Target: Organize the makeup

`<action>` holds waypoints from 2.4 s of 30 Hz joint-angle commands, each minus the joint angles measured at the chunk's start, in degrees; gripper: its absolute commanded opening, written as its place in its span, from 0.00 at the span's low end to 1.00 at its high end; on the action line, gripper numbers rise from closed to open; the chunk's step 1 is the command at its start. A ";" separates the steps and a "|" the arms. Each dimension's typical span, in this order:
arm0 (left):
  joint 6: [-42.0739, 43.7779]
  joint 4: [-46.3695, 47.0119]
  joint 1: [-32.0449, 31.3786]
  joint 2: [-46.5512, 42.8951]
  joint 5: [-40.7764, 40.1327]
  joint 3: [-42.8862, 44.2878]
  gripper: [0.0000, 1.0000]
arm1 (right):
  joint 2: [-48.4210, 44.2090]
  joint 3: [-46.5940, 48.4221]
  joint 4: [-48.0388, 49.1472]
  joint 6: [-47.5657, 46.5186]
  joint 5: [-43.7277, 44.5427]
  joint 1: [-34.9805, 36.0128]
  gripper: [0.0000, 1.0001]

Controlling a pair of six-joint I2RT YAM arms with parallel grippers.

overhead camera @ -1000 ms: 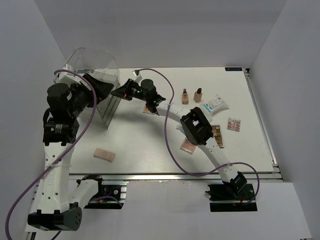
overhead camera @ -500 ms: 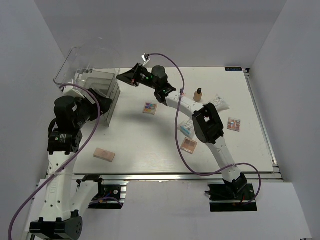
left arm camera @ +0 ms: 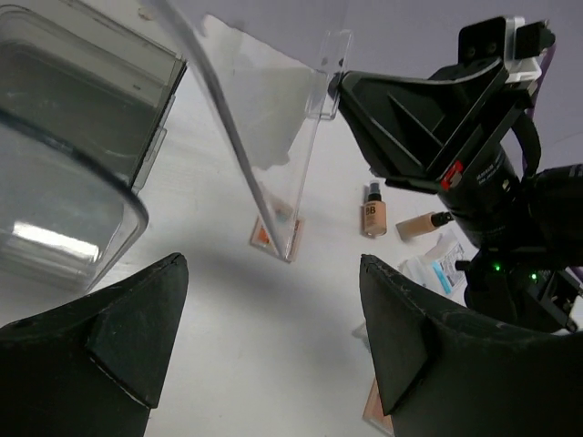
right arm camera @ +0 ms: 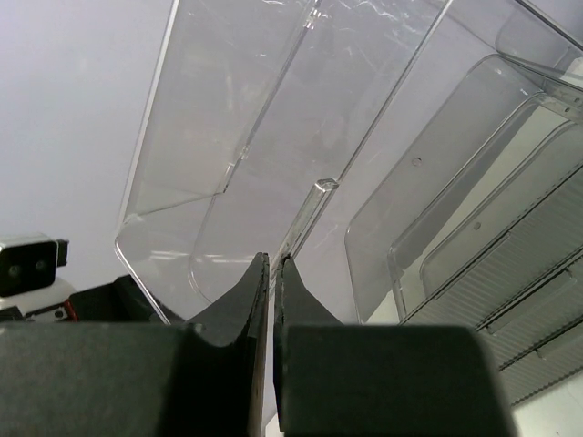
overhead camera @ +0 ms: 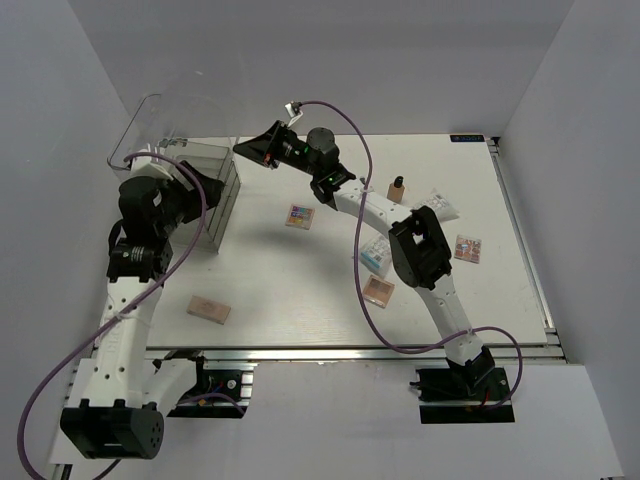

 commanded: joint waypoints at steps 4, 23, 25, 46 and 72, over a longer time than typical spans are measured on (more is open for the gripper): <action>-2.24 7.96 0.30 2.74 1.33 -0.81 0.85 | -4.50 0.20 5.70 -2.22 -0.25 -0.01 0.00; -12.52 23.52 0.38 6.00 9.42 -2.13 0.07 | -19.86 -15.49 -13.08 -33.76 -7.29 -4.48 0.59; -13.66 23.44 0.38 5.38 9.24 -2.31 0.07 | -25.73 -19.47 -23.85 -43.65 -4.40 -6.24 0.73; -20.00 29.33 0.38 3.35 13.98 -4.33 0.07 | -46.16 -54.55 -50.04 -102.32 27.78 -33.14 0.81; -19.12 28.80 0.38 1.51 12.49 -5.65 0.08 | -27.26 -45.07 -50.64 -105.93 19.53 -37.98 0.18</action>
